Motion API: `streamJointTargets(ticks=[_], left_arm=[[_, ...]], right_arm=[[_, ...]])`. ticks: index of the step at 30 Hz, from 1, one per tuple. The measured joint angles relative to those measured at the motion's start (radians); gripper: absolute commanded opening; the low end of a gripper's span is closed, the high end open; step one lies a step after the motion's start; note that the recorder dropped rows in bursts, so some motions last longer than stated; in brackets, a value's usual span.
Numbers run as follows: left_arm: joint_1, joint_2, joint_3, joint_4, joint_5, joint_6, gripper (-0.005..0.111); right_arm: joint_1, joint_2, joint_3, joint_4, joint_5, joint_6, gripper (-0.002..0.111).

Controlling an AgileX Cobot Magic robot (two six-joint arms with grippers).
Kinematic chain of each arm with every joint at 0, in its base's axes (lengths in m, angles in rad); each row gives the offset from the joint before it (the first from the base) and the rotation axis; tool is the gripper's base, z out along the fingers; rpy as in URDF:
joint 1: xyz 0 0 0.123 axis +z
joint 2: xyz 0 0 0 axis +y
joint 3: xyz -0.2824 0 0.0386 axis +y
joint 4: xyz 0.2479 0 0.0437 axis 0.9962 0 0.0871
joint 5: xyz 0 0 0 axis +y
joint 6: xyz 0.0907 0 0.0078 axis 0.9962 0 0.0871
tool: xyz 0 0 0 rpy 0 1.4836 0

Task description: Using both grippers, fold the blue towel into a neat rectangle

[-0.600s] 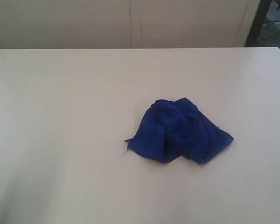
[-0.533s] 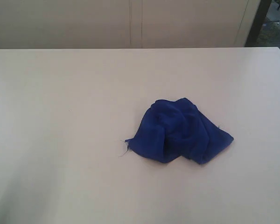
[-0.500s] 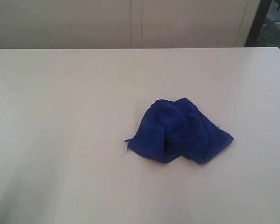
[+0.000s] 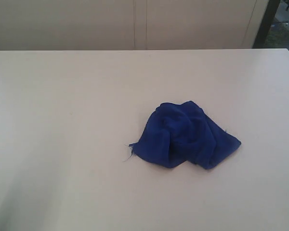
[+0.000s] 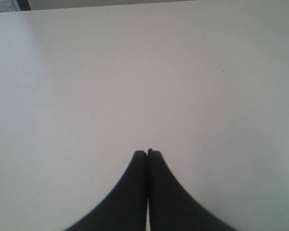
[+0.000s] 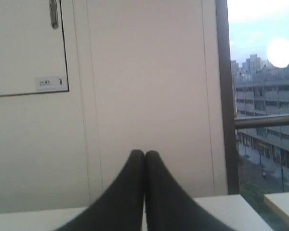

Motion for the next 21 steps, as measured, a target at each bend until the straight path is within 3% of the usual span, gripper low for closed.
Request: streamJointTargets(ticks=[12,21], left_arm=[[0.000,0.000,0.000,0.000,0.000,0.000,0.000],[0.000,0.000,0.000,0.000,0.000,0.000,0.000]], right_arm=[[0.000,0.000,0.000,0.000,-0.081,-0.027,0.000],[0.000,0.035,-0.188,0.000,0.290,-0.076,0.000]])
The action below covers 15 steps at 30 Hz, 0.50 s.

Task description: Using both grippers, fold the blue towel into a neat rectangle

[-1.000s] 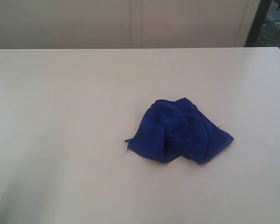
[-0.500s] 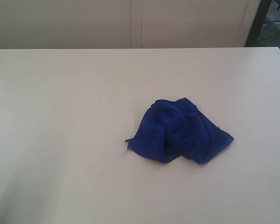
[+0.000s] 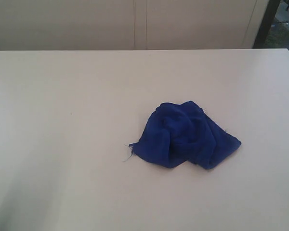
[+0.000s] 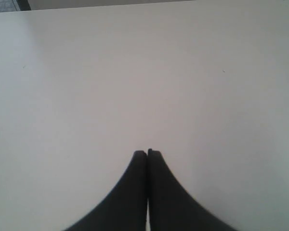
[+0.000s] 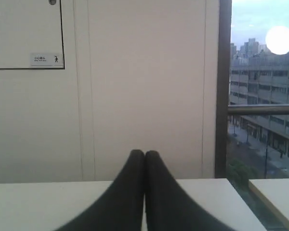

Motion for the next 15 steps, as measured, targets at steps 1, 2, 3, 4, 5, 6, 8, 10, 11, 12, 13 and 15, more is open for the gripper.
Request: streamJointTargets(ticks=[1,2,3,4,5,6,8,10,11,12,13,15], left_arm=[[0.000,0.000,0.000,0.000,0.000,0.000,0.000],[0.000,0.000,0.000,0.000,0.000,0.000,0.000],[0.000,0.000,0.000,0.000,0.000,0.000,0.000],[0.000,0.000,0.000,0.000,0.000,0.000,0.000],[0.000,0.000,0.000,0.000,0.000,0.000,0.000],[0.000,0.000,0.000,0.000,0.000,0.000,0.000],[0.000,0.000,0.000,0.000,0.000,0.000,0.000],[0.000,0.000,0.000,0.000,0.000,0.000,0.000],[0.000,0.000,0.000,0.000,0.000,0.000,0.000],[0.000,0.000,0.000,0.000,0.000,0.000,0.000],[0.000,0.000,0.000,0.000,0.000,0.000,0.000],[0.000,0.000,0.000,0.000,0.000,0.000,0.000]], right_arm=[[0.000,0.056,-0.054,0.000,0.067,0.000,0.000],[0.000,0.084,-0.076,0.000,0.092,0.000,0.000],[0.000,0.122,-0.102,0.000,0.124,0.000,0.000],[0.000,0.162,-0.129,0.000,0.154,0.000,0.000],[0.000,0.196,-0.150,0.000,0.183,0.000,0.000],[0.000,0.239,-0.175,0.000,0.207,0.000,0.000],[0.000,0.330,-0.219,0.000,0.233,0.000,0.000],[0.000,0.503,-0.280,0.010,0.250,0.000,0.000],[0.000,0.548,-0.295,0.013,0.250,0.000,0.000],[0.006,0.628,-0.320,0.015,0.250,0.000,0.000],[0.011,0.673,-0.331,0.018,0.250,0.000,0.000],[0.020,0.754,-0.347,0.025,0.246,0.000,0.000]])
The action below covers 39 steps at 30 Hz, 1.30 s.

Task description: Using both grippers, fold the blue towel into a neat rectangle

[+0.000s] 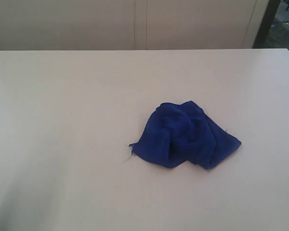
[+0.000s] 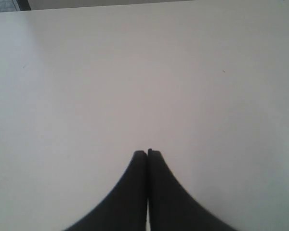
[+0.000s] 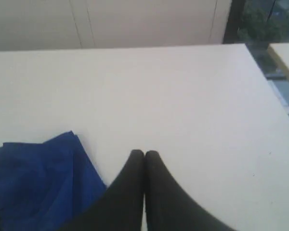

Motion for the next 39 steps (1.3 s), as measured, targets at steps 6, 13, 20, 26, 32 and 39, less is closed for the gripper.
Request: streamJointTargets(ticks=[6,13,20,26,32,39], left_arm=[[0.000,0.000,0.000,0.000,0.000,0.000,0.000],[0.000,0.000,0.000,0.000,0.000,0.000,0.000],[0.000,0.000,0.000,0.000,0.000,0.000,0.000],[0.000,0.000,0.000,0.000,0.000,0.000,0.000],[0.000,0.000,0.000,0.000,0.000,0.000,0.000],[0.000,0.000,0.000,0.000,0.000,0.000,0.000]], right_arm=[[0.055,0.297,-0.070,0.013,-0.024,0.000,0.000],[0.136,0.566,-0.176,0.107,-0.030,0.000,0.000],[0.157,0.776,-0.342,0.221,0.048,-0.119,0.000],[0.157,0.911,-0.449,0.417,0.139,-0.314,0.015],[0.157,1.002,-0.527,0.493,0.146,-0.385,0.032],[0.157,1.094,-0.596,0.529,0.148,-0.396,0.034]])
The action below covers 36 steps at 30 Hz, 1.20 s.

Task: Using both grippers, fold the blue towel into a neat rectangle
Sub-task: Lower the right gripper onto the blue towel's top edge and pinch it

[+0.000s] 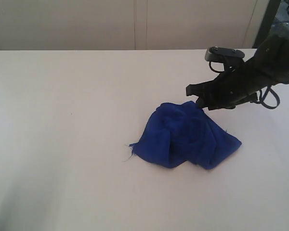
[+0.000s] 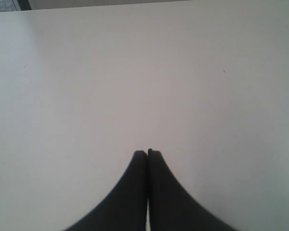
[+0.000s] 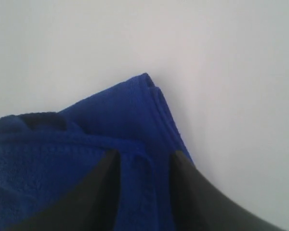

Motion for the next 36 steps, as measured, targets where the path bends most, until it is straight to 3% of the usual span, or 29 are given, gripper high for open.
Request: streamJointTargets(ticks=[9,36], left_arm=[[0.000,0.000,0.000,0.000,0.000,0.000,0.000],[0.000,0.000,0.000,0.000,0.000,0.000,0.000]], right_arm=[[0.000,0.065,-0.027,0.089,0.018,-0.096,0.034],[0.000,-0.011,-0.033,0.055,0.052,-0.173,0.034]])
